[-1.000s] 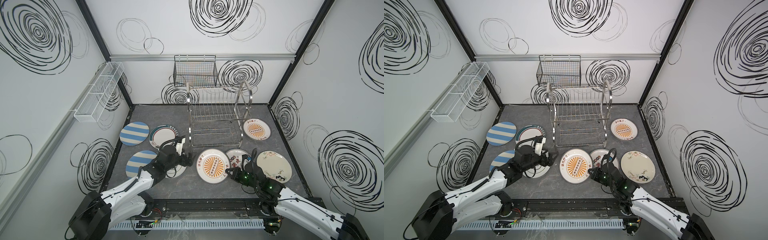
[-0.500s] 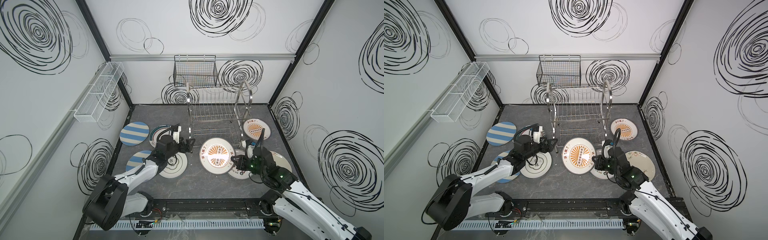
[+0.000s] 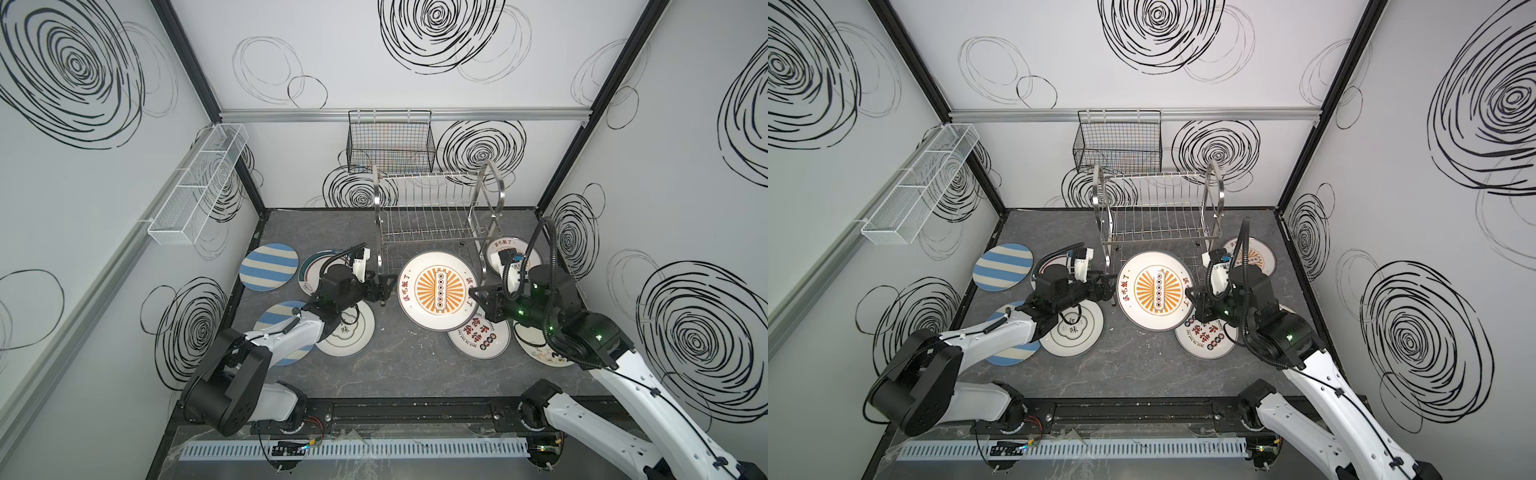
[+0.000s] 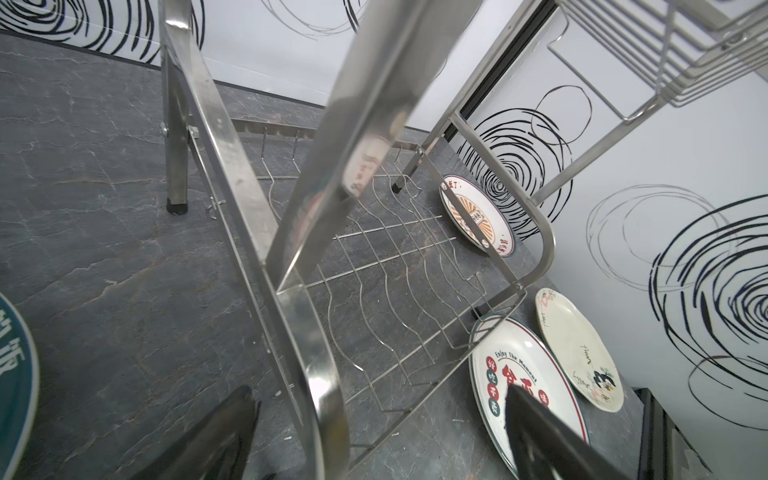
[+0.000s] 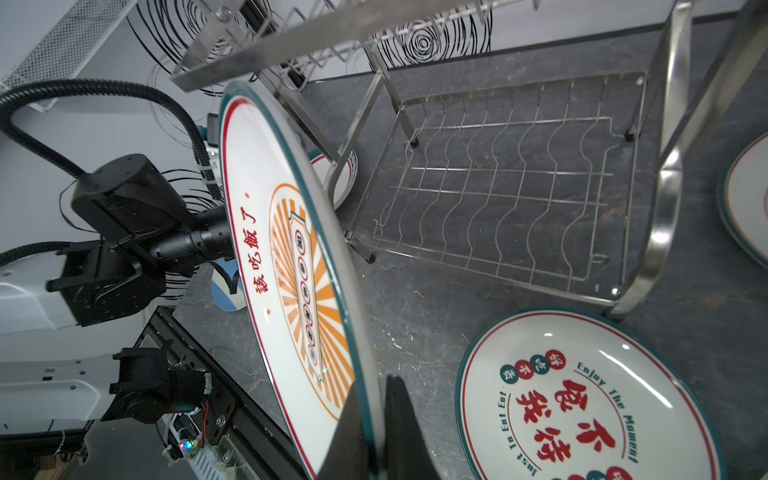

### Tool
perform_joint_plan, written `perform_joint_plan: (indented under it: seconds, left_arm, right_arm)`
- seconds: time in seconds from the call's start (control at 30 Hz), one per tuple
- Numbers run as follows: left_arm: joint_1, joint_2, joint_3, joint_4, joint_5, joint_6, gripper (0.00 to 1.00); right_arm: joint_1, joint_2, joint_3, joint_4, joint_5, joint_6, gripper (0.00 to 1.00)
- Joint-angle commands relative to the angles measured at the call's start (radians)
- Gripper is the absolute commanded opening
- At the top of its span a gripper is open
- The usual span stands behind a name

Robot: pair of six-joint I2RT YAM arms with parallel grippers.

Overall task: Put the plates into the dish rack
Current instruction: 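Lift the sunburst plate upright with the right gripper while left gripper withdraws, then carry the plate over the rack and lower it into a slot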

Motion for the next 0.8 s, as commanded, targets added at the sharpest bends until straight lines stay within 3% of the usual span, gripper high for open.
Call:
perform_joint_plan:
  seconds: [0.0, 0.3, 0.53, 0.63, 0.77]
  left_arm:
    - [0.022, -0.001, 0.030, 0.058, 0.054, -0.055, 0.96]
    - [0.059, -0.090, 0.085, -0.151, 0.082, -0.079, 0.96]
    - [0.103, -0.180, 0.107, -0.305, 0.103, -0.031, 0.96]
    - [0.117, -0.187, 0.126, -0.296, 0.159, -0.054, 0.96]
    - [0.110, -0.190, 0.193, -0.409, 0.205, -0.006, 0.96]
  right_arm:
    - [-0.004, 0.027, 0.118, -0.031, 0.041, -0.063, 0.00]
    - [-0.010, 0.183, 0.450, -0.046, 0.170, -0.109, 0.00]
    - [-0.015, 0.340, 0.701, -0.062, 0.529, -0.147, 0.00]
    - [-0.015, 0.435, 0.795, -0.061, 0.659, -0.190, 0.00]
    - [-0.015, 0.550, 0.909, -0.058, 0.833, -0.238, 0.00]
